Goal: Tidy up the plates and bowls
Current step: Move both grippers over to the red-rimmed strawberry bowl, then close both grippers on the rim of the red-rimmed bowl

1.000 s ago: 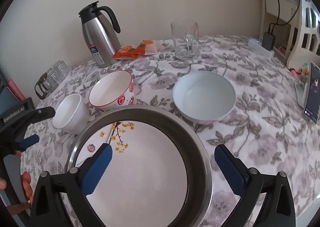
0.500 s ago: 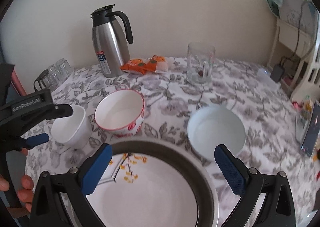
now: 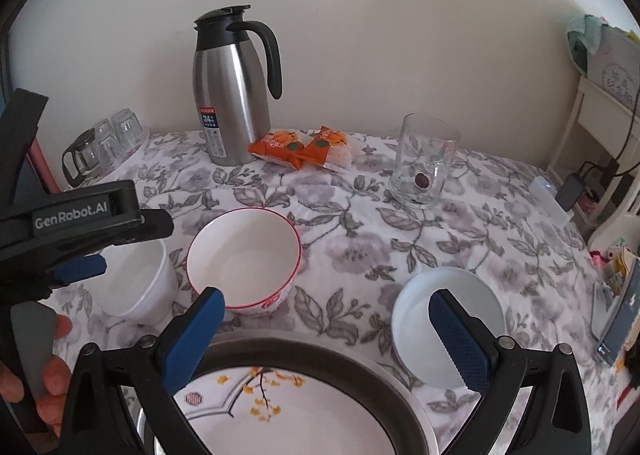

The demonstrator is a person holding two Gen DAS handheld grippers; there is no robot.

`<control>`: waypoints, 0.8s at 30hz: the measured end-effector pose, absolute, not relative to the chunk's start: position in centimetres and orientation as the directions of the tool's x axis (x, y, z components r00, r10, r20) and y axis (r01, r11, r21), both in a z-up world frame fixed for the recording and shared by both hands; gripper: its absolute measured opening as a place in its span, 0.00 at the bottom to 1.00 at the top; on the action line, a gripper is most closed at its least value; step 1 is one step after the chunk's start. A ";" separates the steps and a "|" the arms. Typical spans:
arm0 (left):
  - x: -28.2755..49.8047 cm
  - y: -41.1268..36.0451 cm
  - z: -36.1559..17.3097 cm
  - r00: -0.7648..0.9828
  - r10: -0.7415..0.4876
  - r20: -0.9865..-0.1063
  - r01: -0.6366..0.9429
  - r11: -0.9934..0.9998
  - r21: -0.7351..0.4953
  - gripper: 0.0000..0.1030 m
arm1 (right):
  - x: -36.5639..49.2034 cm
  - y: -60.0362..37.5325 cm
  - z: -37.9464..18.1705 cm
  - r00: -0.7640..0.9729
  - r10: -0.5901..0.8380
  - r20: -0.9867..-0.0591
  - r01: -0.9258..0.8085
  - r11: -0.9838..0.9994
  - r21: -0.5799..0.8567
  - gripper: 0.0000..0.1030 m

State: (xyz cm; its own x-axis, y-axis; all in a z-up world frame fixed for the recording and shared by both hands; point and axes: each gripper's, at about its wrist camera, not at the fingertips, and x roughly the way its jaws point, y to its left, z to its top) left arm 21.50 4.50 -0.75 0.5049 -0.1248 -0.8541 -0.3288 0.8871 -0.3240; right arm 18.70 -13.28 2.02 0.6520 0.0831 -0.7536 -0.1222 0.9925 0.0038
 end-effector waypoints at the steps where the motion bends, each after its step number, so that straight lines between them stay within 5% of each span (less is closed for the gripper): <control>1: 21.7 4.3 -0.7 0.506 -0.131 -0.852 -0.321 0.889 -0.327 0.94 | 19.0 -13.2 2.0 0.651 0.084 -0.754 -0.121 0.993 0.006 0.99; 15: 24.8 2.4 -2.1 0.483 -0.210 -0.850 -0.201 0.918 -0.341 0.52 | 22.8 -13.5 -0.7 0.563 0.231 -0.793 -0.134 0.973 0.188 0.61; 24: 26.3 1.7 -2.9 0.487 -0.210 -0.848 -0.137 0.940 -0.312 0.44 | 24.3 -12.8 -3.2 0.488 0.313 -0.815 -0.114 0.948 0.296 0.40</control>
